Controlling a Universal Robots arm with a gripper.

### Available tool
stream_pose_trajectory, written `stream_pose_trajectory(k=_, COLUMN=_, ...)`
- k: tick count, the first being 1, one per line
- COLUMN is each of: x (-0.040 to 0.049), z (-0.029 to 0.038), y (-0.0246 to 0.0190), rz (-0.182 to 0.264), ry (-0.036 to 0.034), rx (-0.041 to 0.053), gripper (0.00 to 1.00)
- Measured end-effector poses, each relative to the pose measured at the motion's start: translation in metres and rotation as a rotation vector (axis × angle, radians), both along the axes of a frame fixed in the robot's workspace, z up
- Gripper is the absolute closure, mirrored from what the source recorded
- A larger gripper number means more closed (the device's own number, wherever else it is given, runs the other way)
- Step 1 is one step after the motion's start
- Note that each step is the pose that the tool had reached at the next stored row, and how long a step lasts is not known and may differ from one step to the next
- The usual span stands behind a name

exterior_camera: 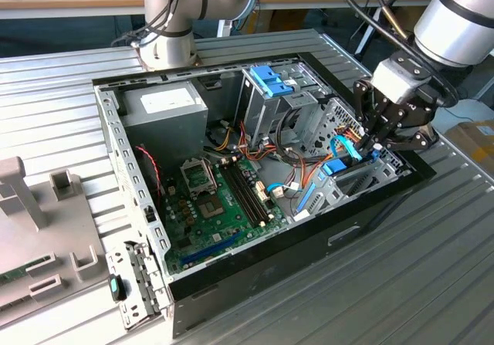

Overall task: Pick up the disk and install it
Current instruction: 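Insert the first disk wire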

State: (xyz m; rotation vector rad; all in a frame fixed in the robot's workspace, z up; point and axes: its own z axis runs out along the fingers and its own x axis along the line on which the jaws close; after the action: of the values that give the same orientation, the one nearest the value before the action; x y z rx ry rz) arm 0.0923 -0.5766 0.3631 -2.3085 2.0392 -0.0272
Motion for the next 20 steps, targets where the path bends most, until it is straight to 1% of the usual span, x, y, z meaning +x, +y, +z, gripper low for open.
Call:
stream_pose_trajectory(k=3, x=0.0, z=-0.0044, y=0.0026, rz=-0.002, ry=0.0, rx=0.0001, gripper=0.84)
stream_pose_trajectory(k=4, x=0.0, z=-0.0055, y=0.0029, rz=-0.014, ry=0.0, rx=0.0002, gripper=0.84)
stream_pose_trajectory(k=10, x=0.0, z=-0.006, y=0.0033, rz=-0.06, ry=0.0, rx=0.0005, gripper=0.84)
stream_pose_trajectory(k=15, x=0.0007, z=-0.0072, y=0.0043, rz=-0.064, ry=0.0, rx=0.0012, gripper=0.84)
stream_pose_trajectory(k=17, x=0.0042, z=-0.0076, y=0.0051, rz=-0.067, ry=0.0001, rx=0.0013, gripper=0.84)
stream_pose_trajectory(k=19, x=0.0043, z=-0.009, y=0.0057, rz=-0.086, ry=0.0, rx=0.0014, gripper=0.84)
stream_pose_trajectory(k=20, x=0.0042, z=-0.0093, y=0.0057, rz=-0.104, ry=0.0, rx=0.0012, gripper=0.84)
